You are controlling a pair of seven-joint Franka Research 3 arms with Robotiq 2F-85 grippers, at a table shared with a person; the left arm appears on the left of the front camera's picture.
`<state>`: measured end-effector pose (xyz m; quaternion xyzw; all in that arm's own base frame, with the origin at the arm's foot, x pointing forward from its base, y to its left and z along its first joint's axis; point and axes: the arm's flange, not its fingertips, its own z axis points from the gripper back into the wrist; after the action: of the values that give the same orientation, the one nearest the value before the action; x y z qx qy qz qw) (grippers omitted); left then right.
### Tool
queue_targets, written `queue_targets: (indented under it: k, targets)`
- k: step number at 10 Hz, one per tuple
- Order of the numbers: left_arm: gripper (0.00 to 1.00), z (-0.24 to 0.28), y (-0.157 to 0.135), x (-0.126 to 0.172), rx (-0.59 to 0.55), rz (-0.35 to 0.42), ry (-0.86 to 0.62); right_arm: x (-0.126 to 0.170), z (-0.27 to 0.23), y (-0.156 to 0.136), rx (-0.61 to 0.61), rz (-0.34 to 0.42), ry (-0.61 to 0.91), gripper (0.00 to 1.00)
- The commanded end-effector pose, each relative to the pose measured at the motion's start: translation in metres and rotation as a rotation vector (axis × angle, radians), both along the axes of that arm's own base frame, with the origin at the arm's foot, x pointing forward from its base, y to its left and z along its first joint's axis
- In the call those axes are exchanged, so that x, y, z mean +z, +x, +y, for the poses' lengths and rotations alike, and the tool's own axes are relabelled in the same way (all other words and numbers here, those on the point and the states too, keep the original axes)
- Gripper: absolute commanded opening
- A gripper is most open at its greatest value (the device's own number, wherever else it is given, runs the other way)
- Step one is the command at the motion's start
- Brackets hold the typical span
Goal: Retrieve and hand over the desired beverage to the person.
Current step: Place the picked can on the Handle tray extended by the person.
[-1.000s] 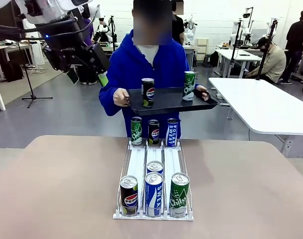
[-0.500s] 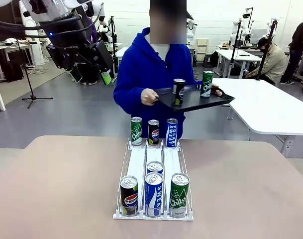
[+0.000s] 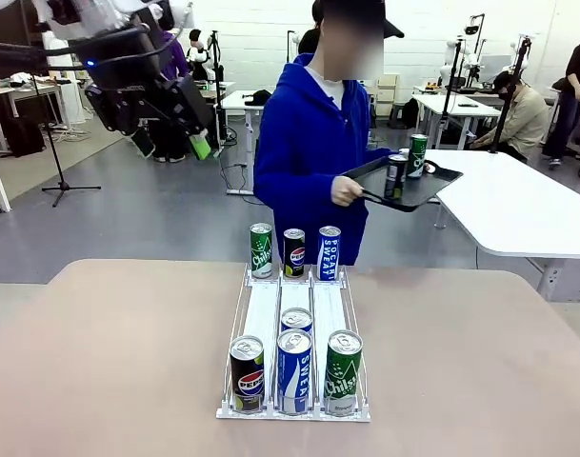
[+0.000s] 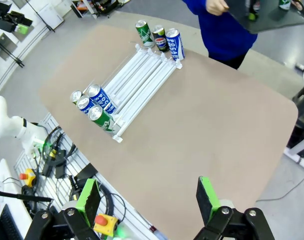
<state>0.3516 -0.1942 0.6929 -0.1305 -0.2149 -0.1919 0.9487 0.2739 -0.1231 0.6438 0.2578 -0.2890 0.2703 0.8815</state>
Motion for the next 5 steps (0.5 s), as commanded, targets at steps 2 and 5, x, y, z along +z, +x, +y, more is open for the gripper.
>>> queue_targets:
  k: [2, 5]
  targets:
    - [1.0, 0.119, -0.026, -0.005, -0.125, -0.126, -0.315, 0.001, 0.0, 0.001, 0.017, -0.009, 0.014, 1.0]
    - [1.0, 0.187, -0.046, -0.011, -0.099, -0.145, -0.415, 0.001, 0.0, 0.001, 0.017, -0.009, 0.014, 1.0]
